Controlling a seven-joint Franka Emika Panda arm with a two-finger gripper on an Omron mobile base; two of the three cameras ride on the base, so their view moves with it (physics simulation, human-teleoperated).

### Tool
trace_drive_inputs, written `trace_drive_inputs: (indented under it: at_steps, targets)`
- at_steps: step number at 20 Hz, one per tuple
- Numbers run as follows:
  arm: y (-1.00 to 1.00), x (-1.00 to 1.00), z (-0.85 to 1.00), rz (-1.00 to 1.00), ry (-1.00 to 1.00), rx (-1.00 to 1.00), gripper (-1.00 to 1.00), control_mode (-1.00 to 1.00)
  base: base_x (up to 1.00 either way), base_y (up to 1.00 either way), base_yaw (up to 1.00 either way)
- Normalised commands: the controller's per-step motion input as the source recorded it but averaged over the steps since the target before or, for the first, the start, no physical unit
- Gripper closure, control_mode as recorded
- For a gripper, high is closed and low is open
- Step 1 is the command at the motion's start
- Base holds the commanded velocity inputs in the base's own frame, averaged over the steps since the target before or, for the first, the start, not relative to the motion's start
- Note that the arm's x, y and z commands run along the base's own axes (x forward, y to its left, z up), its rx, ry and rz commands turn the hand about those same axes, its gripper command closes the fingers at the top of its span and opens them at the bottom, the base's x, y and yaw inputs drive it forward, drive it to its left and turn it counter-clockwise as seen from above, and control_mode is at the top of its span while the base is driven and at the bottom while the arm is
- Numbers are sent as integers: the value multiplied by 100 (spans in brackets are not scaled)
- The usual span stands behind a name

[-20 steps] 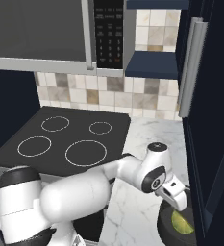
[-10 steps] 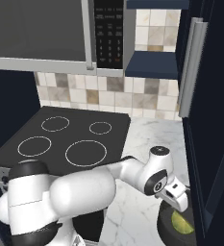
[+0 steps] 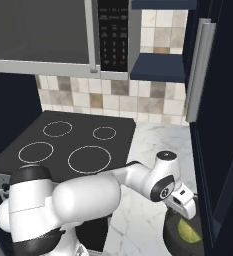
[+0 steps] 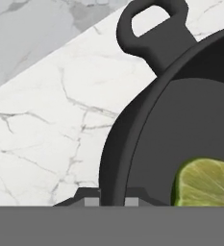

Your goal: Turn on the sink faucet. Then move the lemon wedge from the counter to the sink. Turn off the sink. Move the vegetable from the sink to the pot next to the stove. Finally move the pot to the rear left burner.

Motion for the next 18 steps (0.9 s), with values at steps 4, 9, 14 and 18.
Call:
trace_drive_inputs:
  at_steps: [4,9,14,18]
  targets:
    - [9,0,1,4,-3,0,100,-100,0,0,0]
    - [27,0,18,17,-4,0,100,-100,0,0,0]
    - [53,6,24,26,-1,-2,100,-100,0,0,0]
    - [63,11,25,28,0,-5,100,-100,0,0,0]
